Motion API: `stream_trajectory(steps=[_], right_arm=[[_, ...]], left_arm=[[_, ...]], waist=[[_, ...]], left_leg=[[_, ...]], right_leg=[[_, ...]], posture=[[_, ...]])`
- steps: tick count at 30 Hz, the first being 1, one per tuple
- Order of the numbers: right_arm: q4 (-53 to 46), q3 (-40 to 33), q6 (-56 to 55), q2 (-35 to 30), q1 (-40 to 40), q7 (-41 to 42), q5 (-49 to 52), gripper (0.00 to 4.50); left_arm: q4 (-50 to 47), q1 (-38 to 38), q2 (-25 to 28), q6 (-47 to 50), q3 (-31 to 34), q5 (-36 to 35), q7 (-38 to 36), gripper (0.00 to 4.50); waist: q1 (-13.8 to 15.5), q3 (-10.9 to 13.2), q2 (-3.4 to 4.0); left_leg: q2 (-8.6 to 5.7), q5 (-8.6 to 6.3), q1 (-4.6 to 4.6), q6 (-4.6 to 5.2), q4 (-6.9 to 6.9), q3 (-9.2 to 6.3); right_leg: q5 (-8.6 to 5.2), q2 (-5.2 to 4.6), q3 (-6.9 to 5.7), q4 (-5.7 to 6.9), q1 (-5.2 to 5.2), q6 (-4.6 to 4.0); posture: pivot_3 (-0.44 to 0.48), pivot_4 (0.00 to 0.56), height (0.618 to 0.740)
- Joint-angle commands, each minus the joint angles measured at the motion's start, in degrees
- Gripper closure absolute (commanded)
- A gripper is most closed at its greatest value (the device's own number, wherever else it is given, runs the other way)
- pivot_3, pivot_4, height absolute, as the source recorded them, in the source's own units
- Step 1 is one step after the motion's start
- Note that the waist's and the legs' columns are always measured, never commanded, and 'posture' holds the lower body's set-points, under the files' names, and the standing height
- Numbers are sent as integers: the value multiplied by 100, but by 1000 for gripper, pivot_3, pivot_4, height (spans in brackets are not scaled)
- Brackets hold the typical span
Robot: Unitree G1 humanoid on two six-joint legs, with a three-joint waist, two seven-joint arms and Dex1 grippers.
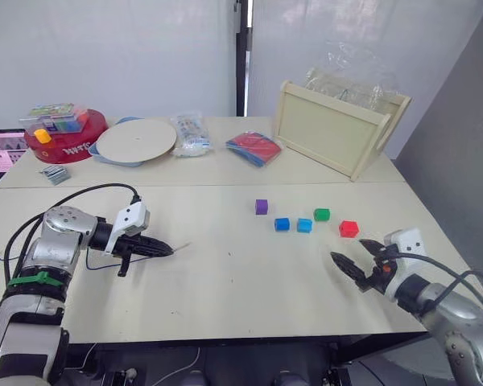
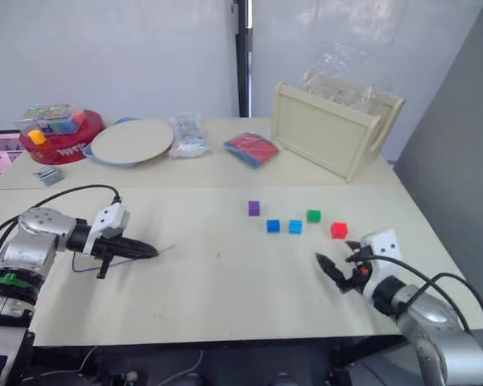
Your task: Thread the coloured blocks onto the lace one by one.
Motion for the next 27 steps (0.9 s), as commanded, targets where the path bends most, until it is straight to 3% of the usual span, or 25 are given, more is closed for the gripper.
stream_trajectory(steps=[1, 9, 20, 27], right_arm=[[185, 160, -316, 486, -264, -843, -551, 0], [835, 387, -803, 1019, -777, -1316, -1097, 0], [3137, 473, -1574, 1152, -2230, -1547, -1643, 0], [3050, 387, -1601, 1316, -2156, -1709, -1619, 2190]], left_arm=[[-784, 198, 158, 520, 93, -214, 90, 4487], [-1633, 654, 209, 1019, 103, -273, 446, 4487], [-2326, 1246, 192, 1236, 147, -400, 921, 4487], [-2385, 1325, 245, 1236, 139, -462, 1028, 4500]], waist=[[4, 1, 1], [17, 3, 4], [1, 3, 6], [20, 3, 6]], left_leg=[[0, 0, -1, 0, 0, 0], [-2, 0, -5, 0, 0, 2], [-2, 0, -2, 0, -14, 6], [-3, 1, -1, -2, -19, 6]], right_leg=[[0, 0, 0, 0, -1, 0], [0, -3, 1, -1, -4, 0], [0, -4, 5, -3, -9, 0], [0, -6, 5, -4, -10, -1]], posture=[[0, 150, 740], [0, 150, 740], [0, 150, 740], [0, 150, 740]])
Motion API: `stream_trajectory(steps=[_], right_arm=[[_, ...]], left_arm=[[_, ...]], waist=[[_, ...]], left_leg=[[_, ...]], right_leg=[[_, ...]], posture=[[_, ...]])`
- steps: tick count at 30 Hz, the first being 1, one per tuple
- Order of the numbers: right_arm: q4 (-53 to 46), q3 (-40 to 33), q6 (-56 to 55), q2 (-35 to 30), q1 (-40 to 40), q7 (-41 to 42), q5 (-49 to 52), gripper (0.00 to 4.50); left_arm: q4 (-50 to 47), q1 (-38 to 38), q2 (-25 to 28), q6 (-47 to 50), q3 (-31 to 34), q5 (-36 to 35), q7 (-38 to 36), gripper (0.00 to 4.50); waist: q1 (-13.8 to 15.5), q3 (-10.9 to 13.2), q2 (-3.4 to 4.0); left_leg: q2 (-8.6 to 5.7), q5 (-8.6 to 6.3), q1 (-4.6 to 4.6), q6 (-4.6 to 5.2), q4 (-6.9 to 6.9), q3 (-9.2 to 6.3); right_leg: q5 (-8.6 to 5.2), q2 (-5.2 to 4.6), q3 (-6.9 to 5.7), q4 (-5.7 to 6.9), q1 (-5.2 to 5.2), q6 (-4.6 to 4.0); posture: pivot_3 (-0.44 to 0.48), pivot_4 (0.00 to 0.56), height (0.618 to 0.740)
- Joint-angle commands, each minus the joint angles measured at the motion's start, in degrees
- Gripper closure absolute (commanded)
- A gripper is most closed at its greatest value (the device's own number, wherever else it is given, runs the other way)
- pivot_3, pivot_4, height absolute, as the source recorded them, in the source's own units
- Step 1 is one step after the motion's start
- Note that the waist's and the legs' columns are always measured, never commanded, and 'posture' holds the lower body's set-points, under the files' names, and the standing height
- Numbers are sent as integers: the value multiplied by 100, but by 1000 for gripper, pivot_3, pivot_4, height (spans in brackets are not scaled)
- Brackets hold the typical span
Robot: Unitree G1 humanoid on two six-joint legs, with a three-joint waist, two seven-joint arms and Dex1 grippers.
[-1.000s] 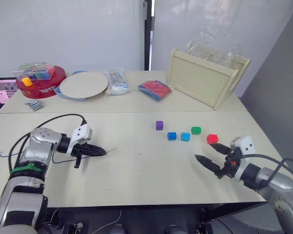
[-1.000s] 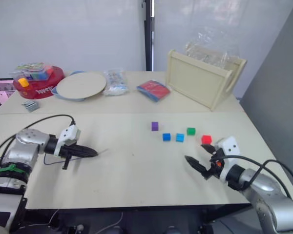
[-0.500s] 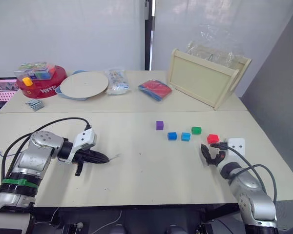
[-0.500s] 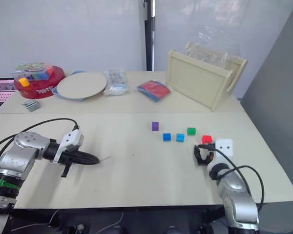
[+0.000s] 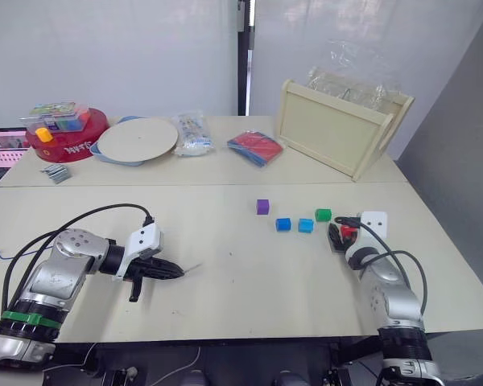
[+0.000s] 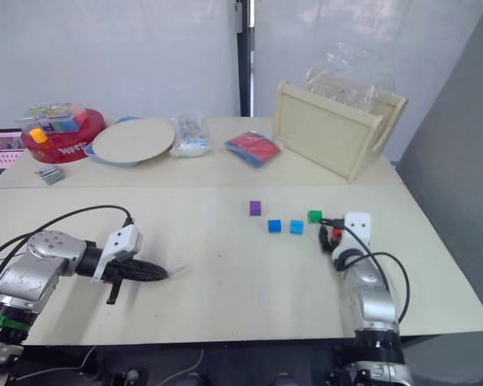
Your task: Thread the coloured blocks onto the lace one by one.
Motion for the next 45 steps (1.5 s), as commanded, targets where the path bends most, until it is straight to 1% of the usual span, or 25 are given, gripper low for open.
stream_trajectory(steps=[1, 3, 7, 11, 13, 15, 17, 18, 20, 22, 24, 29, 32, 33, 35, 37, 38, 39, 40, 42, 44, 45], right_arm=[[-283, -98, 18, 17, 123, -113, -12, 2535], [-562, -146, 128, 77, 220, -197, 40, 3238], [-960, -225, 272, 132, 370, -259, 144, 3290], [-2319, 5, 603, 183, 933, -146, 269, 3290], [-3379, 404, 855, 203, 1379, 72, 462, 3290], [-4486, 1009, 1174, 159, 1899, 370, 751, 3290], [-5135, 1589, 1492, 76, 2274, 504, 838, 3290], [-5267, 1835, 1618, 51, 2375, 549, 850, 3290], [-5286, 2239, 1706, 34, 2452, 620, 775, 3290], [-4933, 2531, 1588, 159, 2407, 650, 684, 3290], [-4497, 2600, 1362, 337, 2331, 700, 673, 3290], [-3418, 2903, 1100, 491, 2224, 1142, 631, 3290], [-3236, 2888, 886, 511, 2203, 1246, 561, 3290], [-3266, 2865, 864, 466, 2199, 1280, 541, 2231], [-3351, 2828, 841, 368, 2197, 1360, 527, 1517], [-3467, 2753, 841, 253, 2182, 1508, 595, 906], [-3583, 2669, 875, 94, 2141, 1688, 684, 596], [-3671, 2596, 899, -53, 2101, 1859, 768, 160], [-3766, 2510, 926, -271, 2040, 2122, 893, 36], [-3867, 2393, 972, -637, 1910, 2583, 1117, 36], [-3772, 2272, 1026, -1225, 1583, 3405, 1412, 36], [-3716, 2248, 1043, -1398, 1469, 3650, 1498, 36]], left_arm=[[-168, 16, 117, 14, 113, -90, 49, 4500], [-152, 24, 131, -24, 113, -93, 60, 4500], [-61, -22, 121, -96, 101, -75, 74, 4500], [53, -135, 91, -149, 80, -56, 75, 4500], [115, -185, 85, -181, 59, -46, 59, 4500], [184, -239, 67, -223, 24, -29, 46, 4500], [282, -302, 33, -296, -33, 7, 39, 4500], [326, -330, 16, -331, -66, 24, 31, 4500], [383, -381, -9, -373, -129, 37, 8, 4500], [379, -428, -37, -379, -187, 30, -22, 4500], [389, -468, -47, -397, -223, 37, -38, 4500], [371, -460, 13, -405, -234, 13, -75, 4500], [362, -436, 46, -405, -215, 4, -85, 4500], [357, -427, 46, -380, -197, -21, -89, 4500], [337, -405, 45, -339, -167, -55, -74, 4500], [307, -384, 37, -316, -160, -62, -43, 4500], [268, -355, 33, -298, -158, -67, -21, 4500], [236, -330, 31, -284, -156, -72, -4, 4500], [193, -297, 38, -268, -148, -83, 7, 4500], [150, -266, 58, -242, -129, -103, 8, 4500], [119, -249, 100, -221, -102, -119, -3, 4500], [121, -252, 112, -219, -98, -121, -8, 4500]], waist=[[8, 0, 0], [7, 0, 0], [-6, 0, 1], [-5, 1, 2], [-2, 2, 3], [-6, 1, 3], [-26, 1, 1], [-30, 1, 1], [-24, 1, 0], [-12, 1, -1], [-7, 1, -2], [-2, 1, -4], [-6, 0, -5], [-10, 0, -5], [-8, 0, -5], [-4, 0, -5], [1, 1, -5], [11, 1, -5], [20, 1, -6], [19, 2, -7], [12, 3, -8], [1, 3, -7]], left_leg=[[0, 0, 0, 0, 0, 0], [0, 0, 0, 0, -1, -1], [0, 0, 0, 0, -2, 0], [1, 0, -2, 0, -8, -1], [0, 0, -5, 0, -8, -1], [2, 0, -4, 0, -9, -3], [4, 0, -4, 0, -13, -3], [7, 0, -2, 0, -13, -4], [5, 0, -2, 0, -10, -3], [4, 0, 2, 0, -8, -3], [4, 0, 3, 0, -8, -3], [2, 0, 1, 0, -8, -3], [4, 0, 3, 0, -10, -3], [4, 0, 3, 0, -10, -4], [5, 0, 3, 0, -11, -4], [4, 0, 3, 0, -10, -4], [4, 0, 1, 0, -9, -4], [3, 0, 0, 0, -8, -4], [1, 0, 0, 0, -7, -4], [0, 0, -2, 0, -5, -4], [1, 0, -1, 0, -5, -4], [3, 0, 0, 0, -5, -5]], right_leg=[[0, 0, 0, 0, 0, 0], [0, 0, -1, 0, 0, 0], [0, 0, 0, 0, -1, 0], [0, 1, 0, 0, -6, 0], [0, 1, 0, -1, -7, 0], [0, 2, -2, 1, -8, 0], [-1, 4, -2, -2, -8, 0], [-1, 7, -2, -2, -8, 0], [0, 5, -1, -2, -6, 0], [0, 4, -2, -2, -2, 0], [0, 5, -4, -1, -2, -1], [0, 3, -5, -5, -3, 0], [0, 4, -5, -4, -3, -1], [0, 4, -5, -3, -3, -1], [0, 5, -5, -3, -4, -1], [0, 5, -5, -2, -3, -1], [0, 4, -5, -3, -3, -1], [0, 3, -5, -3, -3, -1], [0, 2, -5, -4, -2, 0], [0, 1, -6, -5, -2, 0], [0, 2, -6, -4, -2, 0], [0, 4, -7, -4, -1, 0]], posture=[[0, 150, 740], [0, 150, 740], [0, 150, 740], [0, 150, 740], [0, 150, 740], [0, 150, 740], [0, 150, 740], [0, 150, 740], [0, 150, 740], [0, 150, 740], [0, 150, 740], [0, 150, 740], [0, 150, 740], [0, 150, 740], [0, 150, 740], [0, 150, 740], [0, 150, 740], [0, 150, 740], [0, 150, 740], [0, 150, 740], [0, 150, 740], [0, 150, 740]])
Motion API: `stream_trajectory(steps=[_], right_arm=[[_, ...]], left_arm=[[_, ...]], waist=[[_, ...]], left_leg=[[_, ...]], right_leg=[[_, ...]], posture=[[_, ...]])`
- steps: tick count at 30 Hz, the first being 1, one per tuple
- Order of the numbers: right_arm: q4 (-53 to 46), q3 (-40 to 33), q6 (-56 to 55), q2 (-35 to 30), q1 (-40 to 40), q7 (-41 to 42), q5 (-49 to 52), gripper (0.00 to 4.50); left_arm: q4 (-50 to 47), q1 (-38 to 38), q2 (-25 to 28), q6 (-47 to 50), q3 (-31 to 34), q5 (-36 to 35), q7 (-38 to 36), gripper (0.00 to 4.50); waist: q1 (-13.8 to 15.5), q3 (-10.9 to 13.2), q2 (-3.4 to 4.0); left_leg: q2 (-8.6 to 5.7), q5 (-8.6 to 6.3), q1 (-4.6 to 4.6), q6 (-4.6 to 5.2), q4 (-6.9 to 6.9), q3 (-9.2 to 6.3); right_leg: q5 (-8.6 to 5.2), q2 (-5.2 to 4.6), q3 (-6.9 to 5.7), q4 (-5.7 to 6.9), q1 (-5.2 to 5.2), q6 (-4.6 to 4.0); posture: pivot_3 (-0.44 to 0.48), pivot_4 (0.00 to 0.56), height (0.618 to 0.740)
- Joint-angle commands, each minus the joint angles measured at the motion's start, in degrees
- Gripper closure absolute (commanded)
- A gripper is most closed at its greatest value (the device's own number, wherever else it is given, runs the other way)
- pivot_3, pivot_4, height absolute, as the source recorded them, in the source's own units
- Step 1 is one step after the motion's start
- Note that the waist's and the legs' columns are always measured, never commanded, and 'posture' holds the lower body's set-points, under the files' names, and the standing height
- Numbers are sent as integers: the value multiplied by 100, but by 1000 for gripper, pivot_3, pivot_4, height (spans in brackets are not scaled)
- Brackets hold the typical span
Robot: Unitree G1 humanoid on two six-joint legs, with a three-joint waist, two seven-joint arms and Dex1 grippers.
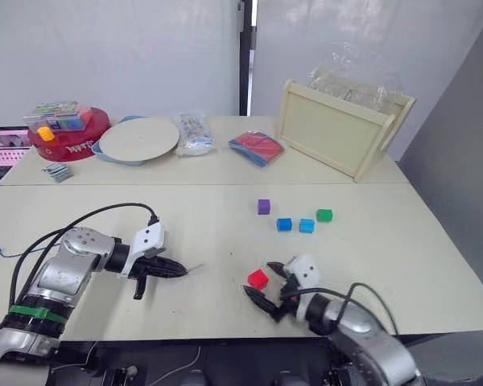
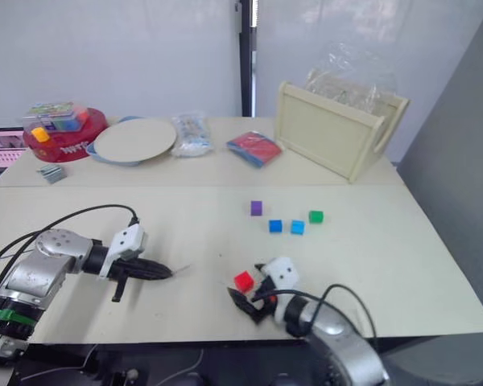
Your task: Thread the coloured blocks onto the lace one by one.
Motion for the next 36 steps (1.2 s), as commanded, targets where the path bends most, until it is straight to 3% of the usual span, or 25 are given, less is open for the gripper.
stream_trajectory(steps=[1, 6, 10, 21, 24, 31, 36], right_arm=[[-43, -151, 12, -593, -464, 1143, 449, 36], [1148, 270, -435, -1139, -1765, 2692, 210, 36], [2660, 820, -1291, -993, -2851, 3880, -251, 36], [4690, 1102, -2817, -314, -3606, 5085, -866, 36], [4922, 1006, -3011, -159, -3653, 5048, -931, 850], [4824, 823, -2965, -101, -3378, 4776, -973, 3251], [3792, 536, -2038, -161, -2852, 4164, -791, 3314]], left_arm=[[-186, -32, 156, 25, 198, -103, -13, 4500], [-274, 19, 238, 38, 239, -120, -15, 4500], [-533, 228, 329, 128, 328, -178, 16, 4500], [-1216, 849, 523, 417, 577, -382, 264, 4500], [-1316, 905, 554, 486, 631, -409, 295, 4500], [-1353, 933, 634, 503, 634, -425, 328, 4500], [-1225, 774, 684, 436, 524, -329, 295, 4500]], waist=[[-19, 0, 0], [-41, 3, -1], [-41, 3, -1], [-17, 6, -1], [-21, 6, 0], [-10, 6, 0], [-4, 6, 0]], left_leg=[[0, 0, 2, 0, 0, 0], [3, 0, 4, 1, 0, 1], [4, 0, 3, 1, 2, 1], [3, 0, 0, 0, 10, 1], [4, 0, 1, 0, 10, 1], [4, 0, 1, -1, 10, 1], [4, 0, -1, -1, 10, 2]], right_leg=[[0, 0, 1, 0, 0, 0], [0, 4, 1, -1, 2, 0], [0, 5, 1, -3, 1, 0], [0, 0, -1, -4, 1, 0], [0, 2, -1, -2, 0, 0], [0, 1, -1, -1, 0, 0], [0, 0, -1, -1, 0, 0]], posture=[[0, 150, 740], [0, 150, 740], [0, 150, 740], [0, 150, 740], [0, 150, 740], [0, 150, 740], [0, 150, 740]])
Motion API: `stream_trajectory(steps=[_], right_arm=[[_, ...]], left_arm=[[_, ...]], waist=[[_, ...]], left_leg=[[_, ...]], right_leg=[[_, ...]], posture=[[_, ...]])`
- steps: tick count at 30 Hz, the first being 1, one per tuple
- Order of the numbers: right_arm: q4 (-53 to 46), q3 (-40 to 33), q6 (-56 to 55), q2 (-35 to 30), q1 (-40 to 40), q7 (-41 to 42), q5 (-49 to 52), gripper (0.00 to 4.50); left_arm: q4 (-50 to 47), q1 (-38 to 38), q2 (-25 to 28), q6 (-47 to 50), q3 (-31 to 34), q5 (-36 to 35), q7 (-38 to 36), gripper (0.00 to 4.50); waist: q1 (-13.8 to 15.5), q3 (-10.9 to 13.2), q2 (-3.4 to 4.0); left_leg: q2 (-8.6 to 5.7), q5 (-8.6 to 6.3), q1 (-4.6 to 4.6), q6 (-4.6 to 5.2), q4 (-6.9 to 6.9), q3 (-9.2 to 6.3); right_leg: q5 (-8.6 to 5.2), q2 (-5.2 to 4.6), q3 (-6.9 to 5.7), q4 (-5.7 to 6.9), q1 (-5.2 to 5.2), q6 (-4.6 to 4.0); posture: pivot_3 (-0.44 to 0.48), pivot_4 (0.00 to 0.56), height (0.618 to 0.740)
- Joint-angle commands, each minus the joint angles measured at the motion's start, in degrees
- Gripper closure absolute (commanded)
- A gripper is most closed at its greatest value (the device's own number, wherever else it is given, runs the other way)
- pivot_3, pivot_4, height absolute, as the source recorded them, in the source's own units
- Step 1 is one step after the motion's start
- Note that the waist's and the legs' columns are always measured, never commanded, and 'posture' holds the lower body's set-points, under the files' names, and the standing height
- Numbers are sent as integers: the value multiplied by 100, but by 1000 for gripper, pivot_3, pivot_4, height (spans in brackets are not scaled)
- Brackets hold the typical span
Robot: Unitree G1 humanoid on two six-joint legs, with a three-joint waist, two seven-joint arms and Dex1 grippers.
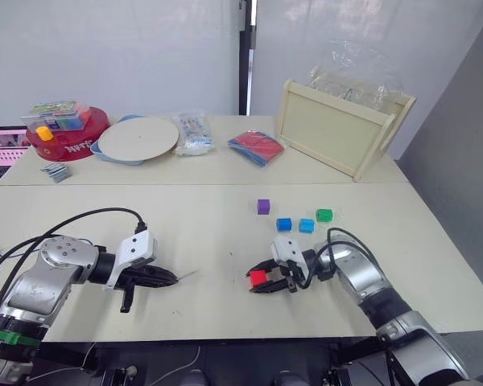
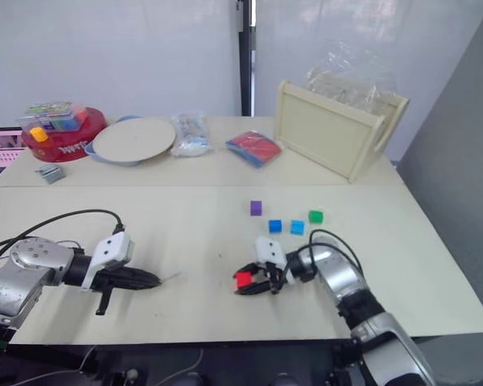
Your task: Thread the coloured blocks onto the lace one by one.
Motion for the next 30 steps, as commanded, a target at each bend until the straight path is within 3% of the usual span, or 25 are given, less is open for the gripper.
stream_trajectory(steps=[1, 6, 16, 24, 30], right_arm=[[-998, -297, 795, -20, 321, -513, 246, 3314], [-2074, -274, 1441, 37, 866, -1041, 318, 3314], [-2062, -226, 1485, 101, 805, -1505, 106, 3314], [-2038, -167, 1418, 113, 878, -1592, 103, 3314], [-1959, -184, 1381, 180, 854, -1633, 118, 3314]], left_arm=[[0, -190, 115, 6, -23, 89, 12, 4500], [100, -351, 169, -111, -366, 459, -24, 4500], [204, -522, -180, -331, -891, 1145, 473, 4500], [164, -219, -227, -517, -632, 964, 482, 1939], [794, 264, -455, -1363, 124, 421, 528, 1901]], waist=[[-4, 0, 0], [-13, 0, 0], [23, 0, 0], [30, 0, 0], [-15, 0, 0]], left_leg=[[0, 0, 0, 0, 0, 0], [0, 0, 0, 0, 0, -1], [-1, 0, 3, 0, 0, 0], [-4, 0, 6, 0, 3, 0], [1, 0, 8, 0, 1, -1]], right_leg=[[0, 0, 0, 1, 0, 0], [0, 1, 1, 2, 0, 0], [0, 1, 1, 2, 2, 0], [0, -2, 1, 2, 6, 0], [0, 1, 1, 6, 3, 0]], posture=[[0, 150, 740], [0, 150, 740], [0, 150, 740], [0, 150, 740], [0, 150, 740]])
